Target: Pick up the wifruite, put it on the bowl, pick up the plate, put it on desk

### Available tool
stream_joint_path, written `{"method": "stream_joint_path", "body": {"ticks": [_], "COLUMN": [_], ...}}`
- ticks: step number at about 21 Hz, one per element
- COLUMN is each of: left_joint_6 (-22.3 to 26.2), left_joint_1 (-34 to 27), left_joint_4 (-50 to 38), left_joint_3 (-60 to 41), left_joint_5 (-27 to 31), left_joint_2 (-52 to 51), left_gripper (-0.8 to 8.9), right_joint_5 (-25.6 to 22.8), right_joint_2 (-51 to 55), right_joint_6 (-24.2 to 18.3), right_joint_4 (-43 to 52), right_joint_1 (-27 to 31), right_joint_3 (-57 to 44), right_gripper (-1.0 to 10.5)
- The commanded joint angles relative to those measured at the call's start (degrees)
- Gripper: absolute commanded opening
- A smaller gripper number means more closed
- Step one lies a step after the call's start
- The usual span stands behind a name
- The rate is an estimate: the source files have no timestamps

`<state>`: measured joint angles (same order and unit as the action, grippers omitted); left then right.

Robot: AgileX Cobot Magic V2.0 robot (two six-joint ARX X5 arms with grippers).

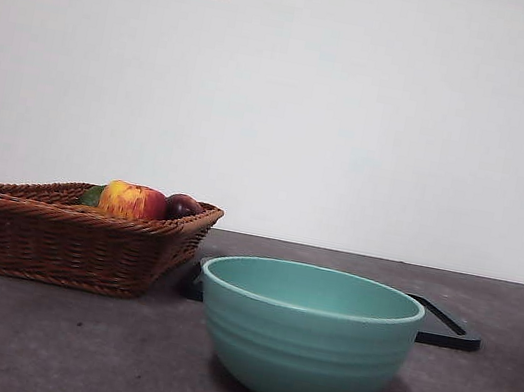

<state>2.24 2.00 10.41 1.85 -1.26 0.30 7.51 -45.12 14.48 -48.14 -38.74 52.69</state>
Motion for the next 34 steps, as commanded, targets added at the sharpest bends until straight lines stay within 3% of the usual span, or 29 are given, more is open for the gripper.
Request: {"method": "stream_joint_path", "body": {"ticks": [1, 18, 21, 24, 28, 31, 34], "left_joint_6": [-0.1, -0.1, -0.1, -0.1, -0.1, -0.1, -0.1], "left_joint_1": [-0.1, -0.1, -0.1, -0.1, -0.1, -0.1, -0.1], "left_joint_4": [0.4, 0.4, 0.4, 0.4, 0.4, 0.4, 0.4], "left_joint_3": [-1.2, -1.2, -1.2, -1.2, -1.2, -1.2, -1.2], "left_joint_5": [0.2, 0.2, 0.2, 0.2, 0.2, 0.2, 0.2], "left_joint_2": [-0.1, -0.1, -0.1, -0.1, -0.1, -0.1, -0.1], "left_gripper": [0.07, 0.07, 0.07, 0.07, 0.07, 0.07, 0.07], "right_joint_5": [0.0, -1.2, -4.6, -4.6, -4.6, -4.6, -4.6], "right_joint_2": [-0.4, 0.2, 2.9, 8.6, 19.5, 28.9, 35.7], "right_joint_6": [0.5, -0.4, -2.9, -5.1, -10.8, -11.5, -11.5], "right_joint_4": [0.5, 0.9, 5.4, 12.9, 22.3, 29.7, 35.1], "right_joint_1": [-0.5, 0.5, 5.7, 14.3, 26.5, 33.6, 36.9], "right_joint_3": [1.0, 1.0, -0.1, -4.7, -16.0, -26.9, -35.8], "right_gripper": [0.1, 0.1, 0.1, 0.1, 0.1, 0.1, 0.1]}}
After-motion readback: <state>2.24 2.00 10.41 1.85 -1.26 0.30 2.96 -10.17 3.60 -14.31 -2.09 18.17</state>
